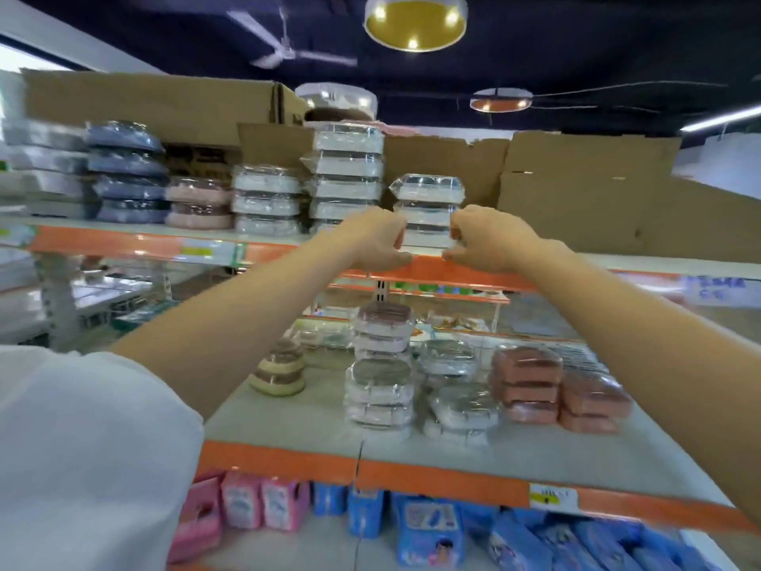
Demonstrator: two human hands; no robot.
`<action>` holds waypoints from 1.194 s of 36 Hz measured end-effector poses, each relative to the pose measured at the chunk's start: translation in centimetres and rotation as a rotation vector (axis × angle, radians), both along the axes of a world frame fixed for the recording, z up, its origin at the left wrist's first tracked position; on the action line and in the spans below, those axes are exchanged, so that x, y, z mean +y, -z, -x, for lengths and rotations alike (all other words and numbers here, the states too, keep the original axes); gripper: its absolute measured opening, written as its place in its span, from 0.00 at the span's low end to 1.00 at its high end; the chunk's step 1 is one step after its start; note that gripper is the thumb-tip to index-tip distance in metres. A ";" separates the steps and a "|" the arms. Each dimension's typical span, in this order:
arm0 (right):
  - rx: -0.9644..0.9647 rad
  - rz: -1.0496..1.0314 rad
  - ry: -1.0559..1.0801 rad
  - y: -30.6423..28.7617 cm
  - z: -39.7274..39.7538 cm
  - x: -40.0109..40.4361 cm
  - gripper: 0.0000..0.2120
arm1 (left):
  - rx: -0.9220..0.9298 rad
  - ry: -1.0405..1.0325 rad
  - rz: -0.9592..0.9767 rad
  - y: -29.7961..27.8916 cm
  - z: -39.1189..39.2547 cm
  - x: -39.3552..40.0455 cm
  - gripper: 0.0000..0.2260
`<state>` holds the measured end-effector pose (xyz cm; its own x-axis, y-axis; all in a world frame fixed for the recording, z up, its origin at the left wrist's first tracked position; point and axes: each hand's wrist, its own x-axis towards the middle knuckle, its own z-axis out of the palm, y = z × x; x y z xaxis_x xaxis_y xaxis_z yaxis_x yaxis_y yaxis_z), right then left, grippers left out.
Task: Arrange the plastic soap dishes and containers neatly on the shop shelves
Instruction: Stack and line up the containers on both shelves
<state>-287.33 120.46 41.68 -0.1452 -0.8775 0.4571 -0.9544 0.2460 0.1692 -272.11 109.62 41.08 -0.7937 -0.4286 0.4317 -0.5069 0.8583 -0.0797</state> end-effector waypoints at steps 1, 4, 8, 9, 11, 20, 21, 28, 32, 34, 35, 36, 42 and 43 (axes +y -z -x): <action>0.015 -0.016 0.001 0.4 -1.2 0.1 0.16 | -0.030 -0.008 0.023 0.4 -0.9 0.1 0.14; 0.037 -0.046 0.006 2.0 -3.8 0.0 0.17 | -0.093 -0.031 0.061 2.0 -3.3 0.4 0.11; 0.051 -0.122 -0.008 4.9 -6.5 -0.6 0.17 | -0.194 -0.077 0.083 5.1 -6.6 -0.6 0.12; 0.042 -0.152 -0.010 5.7 -7.0 -0.8 0.18 | -0.232 -0.096 0.077 6.0 -7.4 -0.9 0.13; 0.005 -0.226 -0.026 7.3 -7.7 -1.5 0.20 | -0.299 -0.137 0.069 7.7 -8.9 -1.8 0.14; -0.175 -0.410 -0.102 14.0 -10.4 -8.4 0.31 | -0.375 -0.273 -0.109 14.7 -12.9 -7.0 0.18; -0.200 -0.430 -0.117 14.7 -10.8 -9.4 0.30 | -0.395 -0.271 -0.130 15.2 -13.3 -7.3 0.19; -0.377 -0.453 -0.181 18.4 -11.9 -16.4 0.32 | -0.430 -0.414 -0.282 17.4 -15.4 -11.4 0.20; -0.414 -0.427 -0.206 20.7 -11.9 -20.4 0.37 | -0.453 -0.477 -0.325 18.9 -16.4 -13.8 0.24; -0.406 -0.441 -0.196 21.3 -11.8 -21.8 0.39 | -0.458 -0.500 -0.373 19.7 -16.5 -15.1 0.25; -0.406 -0.446 -0.191 21.5 -11.6 -22.4 0.39 | -0.460 -0.511 -0.393 20.0 -16.5 -15.7 0.25; -0.410 -0.455 -0.180 21.8 -11.5 -23.1 0.39 | -0.459 -0.520 -0.407 20.3 -16.5 -16.4 0.26; -0.490 -0.490 -0.084 23.2 -11.7 -27.6 0.42 | -0.432 -0.494 -0.433 21.5 -16.8 -21.3 0.24; -0.502 -0.493 -0.065 23.5 -11.9 -28.5 0.43 | -0.428 -0.481 -0.431 21.7 -16.9 -22.2 0.24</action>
